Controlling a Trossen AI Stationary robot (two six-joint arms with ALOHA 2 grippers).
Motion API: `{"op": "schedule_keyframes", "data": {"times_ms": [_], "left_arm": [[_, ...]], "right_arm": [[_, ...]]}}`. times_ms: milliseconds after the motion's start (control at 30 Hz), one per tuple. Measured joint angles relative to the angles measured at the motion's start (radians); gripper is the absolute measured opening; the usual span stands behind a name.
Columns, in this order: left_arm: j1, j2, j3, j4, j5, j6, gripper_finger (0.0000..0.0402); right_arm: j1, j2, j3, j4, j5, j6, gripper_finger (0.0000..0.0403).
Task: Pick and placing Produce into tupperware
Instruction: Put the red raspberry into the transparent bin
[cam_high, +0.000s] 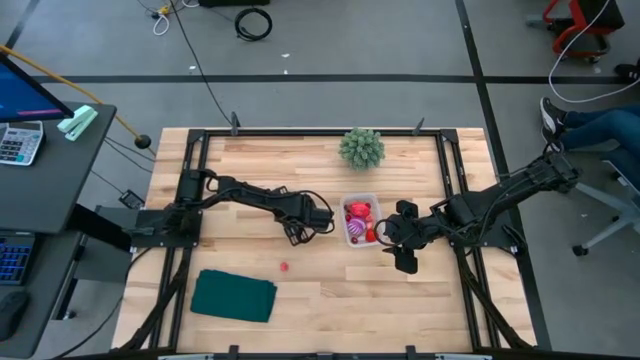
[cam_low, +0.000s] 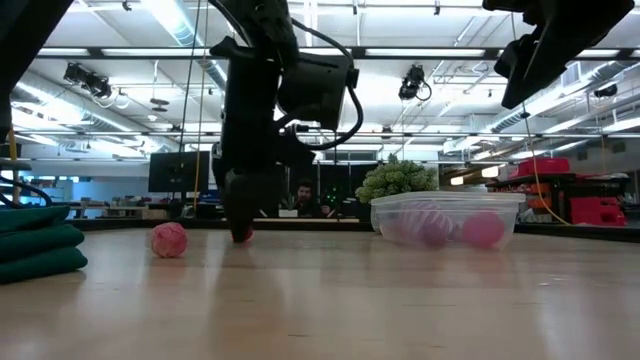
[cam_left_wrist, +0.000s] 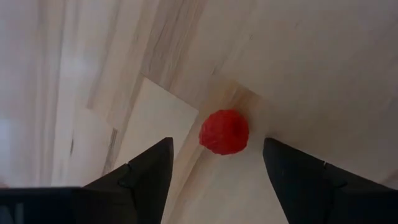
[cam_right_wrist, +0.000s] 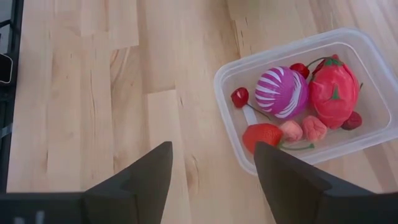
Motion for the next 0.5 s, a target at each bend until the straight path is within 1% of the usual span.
{"op": "schedule_keyframes", "data": {"times_ms": [133, 367, 500], "left_arm": [[0.001, -0.004, -0.017, 0.008, 0.002, 0.003, 0.0254], [0.01, -0.004, -0.019, 0.042, 0.007, 0.061, 0.0254], [0.018, -0.005, -0.021, 0.07, 0.053, 0.064, 0.0255]], "right_arm": [[0.0, 0.0, 0.0, 0.0, 0.0, 0.0, 0.0236], [0.0, 0.0, 0.0, 0.0, 0.0, 0.0, 0.0236], [0.0, 0.0, 0.0, 0.0, 0.0, 0.0, 0.0236]]}}
